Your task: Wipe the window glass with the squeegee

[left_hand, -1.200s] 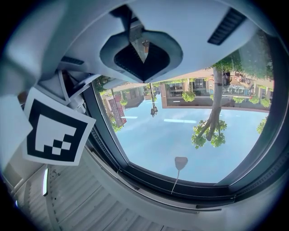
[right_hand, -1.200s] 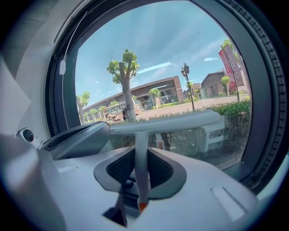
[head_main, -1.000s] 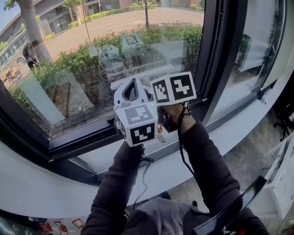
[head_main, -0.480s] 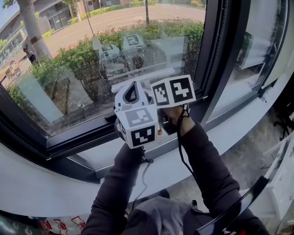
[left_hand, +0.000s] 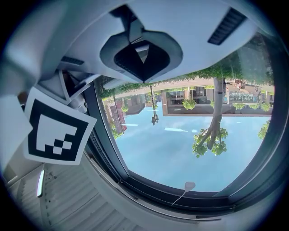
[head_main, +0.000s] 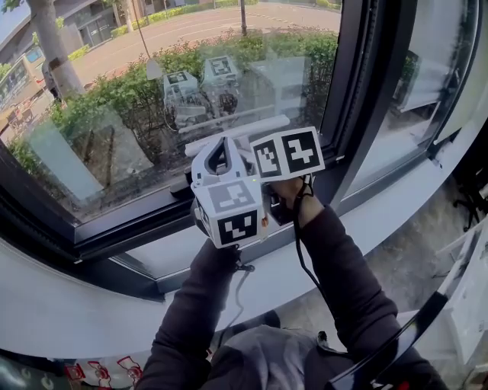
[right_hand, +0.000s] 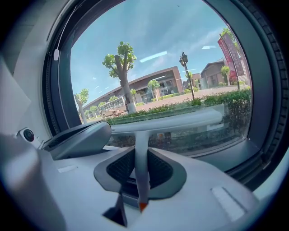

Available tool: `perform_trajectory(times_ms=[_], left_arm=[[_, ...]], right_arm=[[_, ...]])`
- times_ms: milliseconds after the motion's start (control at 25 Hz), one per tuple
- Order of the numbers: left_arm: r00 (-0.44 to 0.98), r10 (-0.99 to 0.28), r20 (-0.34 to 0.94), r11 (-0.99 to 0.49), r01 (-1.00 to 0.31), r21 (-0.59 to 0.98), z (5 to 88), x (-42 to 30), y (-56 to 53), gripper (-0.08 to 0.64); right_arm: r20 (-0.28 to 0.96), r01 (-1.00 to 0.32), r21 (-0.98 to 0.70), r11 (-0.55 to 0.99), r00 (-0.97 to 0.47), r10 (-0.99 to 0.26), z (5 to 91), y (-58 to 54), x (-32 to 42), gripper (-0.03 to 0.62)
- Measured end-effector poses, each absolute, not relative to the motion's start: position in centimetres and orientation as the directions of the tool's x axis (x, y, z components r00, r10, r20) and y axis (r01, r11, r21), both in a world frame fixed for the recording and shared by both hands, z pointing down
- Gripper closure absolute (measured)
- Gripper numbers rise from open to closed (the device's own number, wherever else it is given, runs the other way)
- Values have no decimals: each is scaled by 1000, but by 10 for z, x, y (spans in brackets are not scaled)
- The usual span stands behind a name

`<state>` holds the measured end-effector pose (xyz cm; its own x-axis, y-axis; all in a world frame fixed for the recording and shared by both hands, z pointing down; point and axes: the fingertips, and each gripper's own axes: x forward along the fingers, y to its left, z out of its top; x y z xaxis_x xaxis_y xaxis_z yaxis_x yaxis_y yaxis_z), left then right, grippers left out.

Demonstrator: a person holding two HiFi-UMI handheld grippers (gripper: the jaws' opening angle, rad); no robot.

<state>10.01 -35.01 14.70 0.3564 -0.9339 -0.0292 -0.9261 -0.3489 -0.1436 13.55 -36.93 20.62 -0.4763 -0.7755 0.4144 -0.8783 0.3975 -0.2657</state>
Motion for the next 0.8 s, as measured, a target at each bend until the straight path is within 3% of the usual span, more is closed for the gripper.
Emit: perform_trajectory(times_ms=[400,800], left_arm=[[356,-934,-29,-349,-928,-131,150,99,-347,565],[319,-929,-188,-306,-947,-92,81,74,-315,565]], right_arm=[[377,-875,-264,406,-481,-791,203,-368,135,515],[223,-818,-213,534,-573,-789,120,-342,101,515]])
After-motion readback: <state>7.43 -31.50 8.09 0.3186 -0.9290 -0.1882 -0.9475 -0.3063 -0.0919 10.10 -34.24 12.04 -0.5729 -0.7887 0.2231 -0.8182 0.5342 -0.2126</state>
